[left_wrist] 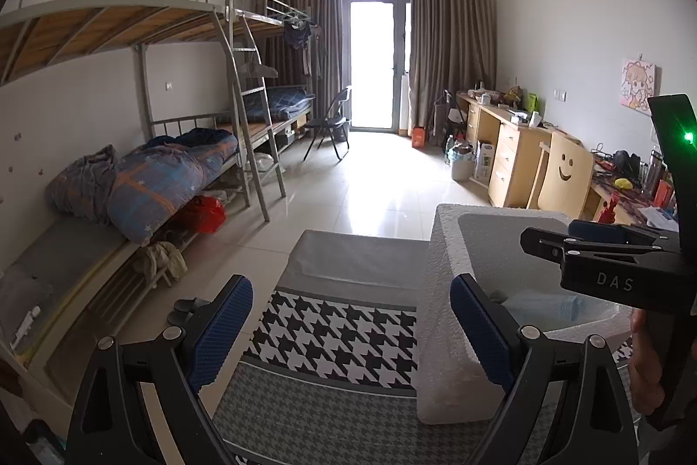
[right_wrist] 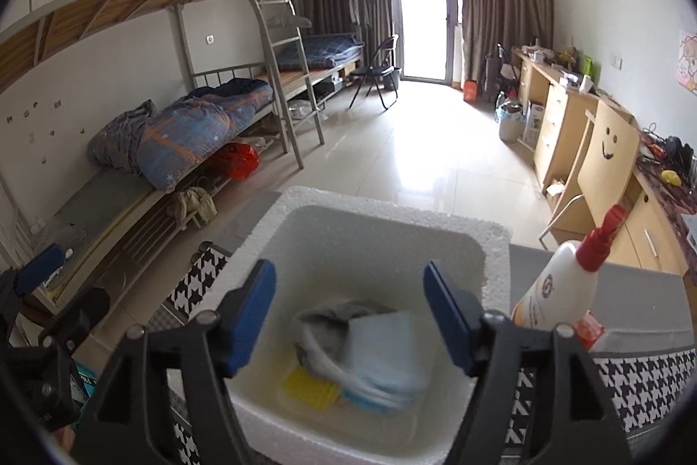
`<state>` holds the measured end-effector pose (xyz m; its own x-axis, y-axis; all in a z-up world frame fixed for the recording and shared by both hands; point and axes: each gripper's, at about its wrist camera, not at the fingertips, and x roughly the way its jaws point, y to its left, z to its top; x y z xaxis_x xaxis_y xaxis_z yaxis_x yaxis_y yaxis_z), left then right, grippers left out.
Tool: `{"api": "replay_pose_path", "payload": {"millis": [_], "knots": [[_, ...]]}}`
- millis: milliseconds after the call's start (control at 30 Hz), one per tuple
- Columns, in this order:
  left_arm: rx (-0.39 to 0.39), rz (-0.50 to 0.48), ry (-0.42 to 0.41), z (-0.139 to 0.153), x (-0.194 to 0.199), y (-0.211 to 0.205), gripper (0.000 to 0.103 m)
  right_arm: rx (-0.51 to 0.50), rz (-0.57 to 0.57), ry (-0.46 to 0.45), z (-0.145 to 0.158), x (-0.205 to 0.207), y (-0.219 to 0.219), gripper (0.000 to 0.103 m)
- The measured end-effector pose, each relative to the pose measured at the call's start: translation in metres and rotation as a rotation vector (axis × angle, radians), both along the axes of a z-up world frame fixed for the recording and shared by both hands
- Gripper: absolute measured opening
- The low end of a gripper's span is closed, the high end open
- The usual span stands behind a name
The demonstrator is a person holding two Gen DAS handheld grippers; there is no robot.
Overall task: Organize soft objects
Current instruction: 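Lower the blue mask into the box and open the right tool, then withdraw both tools from the box back over the table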
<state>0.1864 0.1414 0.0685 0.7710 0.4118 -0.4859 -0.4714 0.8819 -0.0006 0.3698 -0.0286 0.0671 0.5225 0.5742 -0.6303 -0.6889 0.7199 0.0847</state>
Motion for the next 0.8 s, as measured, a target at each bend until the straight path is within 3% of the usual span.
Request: {"api": "replay_pose_path", "payload": {"millis": [400, 533, 800], "knots": [[0.005, -0.005, -0.002, 0.004, 0.0, -0.003, 0.093, 0.048, -0.019, 0.058, 0.002, 0.008, -0.015, 0.074], [0.006, -0.01, 0.0, 0.006, 0.0, -0.007, 0.093, 0.049, -0.019, 0.037, 0.003, 0.004, -0.019, 0.081], [0.008, -0.024, -0.016, 0.012, -0.005, -0.015, 0.093, 0.058, -0.016, 0.016, 0.011, -0.003, -0.029, 0.082]]}}
